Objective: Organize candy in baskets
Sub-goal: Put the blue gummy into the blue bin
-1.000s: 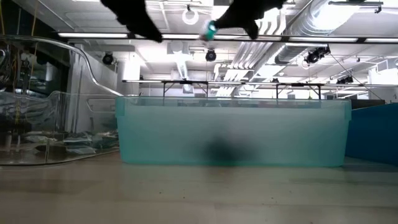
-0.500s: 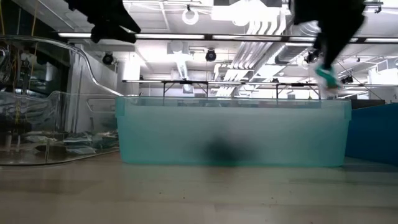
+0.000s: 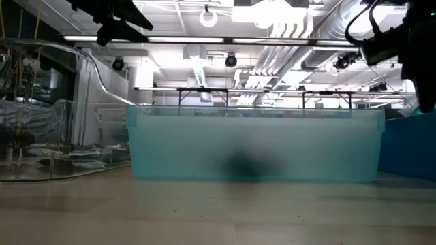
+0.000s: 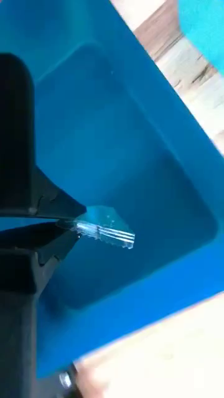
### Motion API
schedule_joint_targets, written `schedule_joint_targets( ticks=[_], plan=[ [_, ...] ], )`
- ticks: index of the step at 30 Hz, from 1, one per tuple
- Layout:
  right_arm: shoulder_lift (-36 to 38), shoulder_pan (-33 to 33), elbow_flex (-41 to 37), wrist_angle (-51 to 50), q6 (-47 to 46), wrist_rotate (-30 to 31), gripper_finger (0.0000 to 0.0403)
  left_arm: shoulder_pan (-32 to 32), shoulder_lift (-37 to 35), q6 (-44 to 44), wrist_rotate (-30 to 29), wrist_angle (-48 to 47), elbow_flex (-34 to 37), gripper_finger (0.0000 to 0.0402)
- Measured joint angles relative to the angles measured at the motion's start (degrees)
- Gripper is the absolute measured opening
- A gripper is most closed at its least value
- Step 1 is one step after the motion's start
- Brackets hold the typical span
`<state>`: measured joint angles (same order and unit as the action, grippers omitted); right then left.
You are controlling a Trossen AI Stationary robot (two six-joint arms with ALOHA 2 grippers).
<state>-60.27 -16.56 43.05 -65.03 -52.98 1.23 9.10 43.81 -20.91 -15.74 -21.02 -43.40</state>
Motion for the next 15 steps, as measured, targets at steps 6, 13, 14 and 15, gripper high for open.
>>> schedule_joint_targets(
  ticks=[6, 13, 14, 15],
  plan=[
    [0.4, 0.9, -0.5, 1.7, -2.7, -3.3, 0.0000, 0.0, 0.0, 0.0, -0.1, 0.0, 0.0, 0.0188],
    [0.4, 3.4, -0.4, 6.5, -5.2, -2.8, 0.0027, 0.0, 0.0, 0.1, -0.1, -0.1, 0.0, 0.0188],
    [0.4, 3.7, -0.4, 6.8, -5.2, -2.8, 0.0040, 0.0, 0.0, 0.1, -0.1, -0.1, 0.0, 0.0188],
    [0.4, 4.1, -0.4, 7.1, -5.2, -2.9, 0.0054, 0.0, 0.0, 0.1, -0.1, -0.1, 0.0, 0.0188]
  ],
)
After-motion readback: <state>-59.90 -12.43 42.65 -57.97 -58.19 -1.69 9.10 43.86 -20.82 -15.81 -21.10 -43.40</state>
